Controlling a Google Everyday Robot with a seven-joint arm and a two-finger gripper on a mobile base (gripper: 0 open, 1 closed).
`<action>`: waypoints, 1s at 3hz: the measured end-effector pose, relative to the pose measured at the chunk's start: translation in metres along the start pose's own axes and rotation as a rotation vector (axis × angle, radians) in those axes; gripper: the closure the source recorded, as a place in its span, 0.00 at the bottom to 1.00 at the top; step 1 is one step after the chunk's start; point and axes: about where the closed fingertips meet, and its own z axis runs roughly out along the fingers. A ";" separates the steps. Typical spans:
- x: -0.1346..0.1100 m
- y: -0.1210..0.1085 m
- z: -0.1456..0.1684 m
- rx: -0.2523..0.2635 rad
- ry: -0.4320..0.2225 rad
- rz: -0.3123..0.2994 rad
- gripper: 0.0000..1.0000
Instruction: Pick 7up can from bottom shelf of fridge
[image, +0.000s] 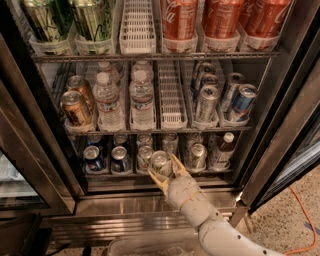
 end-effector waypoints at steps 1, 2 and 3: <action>-0.013 0.005 -0.021 -0.070 0.032 0.086 1.00; -0.021 0.012 -0.036 -0.150 0.077 0.168 1.00; -0.032 0.017 -0.050 -0.236 0.118 0.199 1.00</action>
Offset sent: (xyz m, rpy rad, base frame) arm -0.0791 0.0064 0.0112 0.1019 0.3551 0.2962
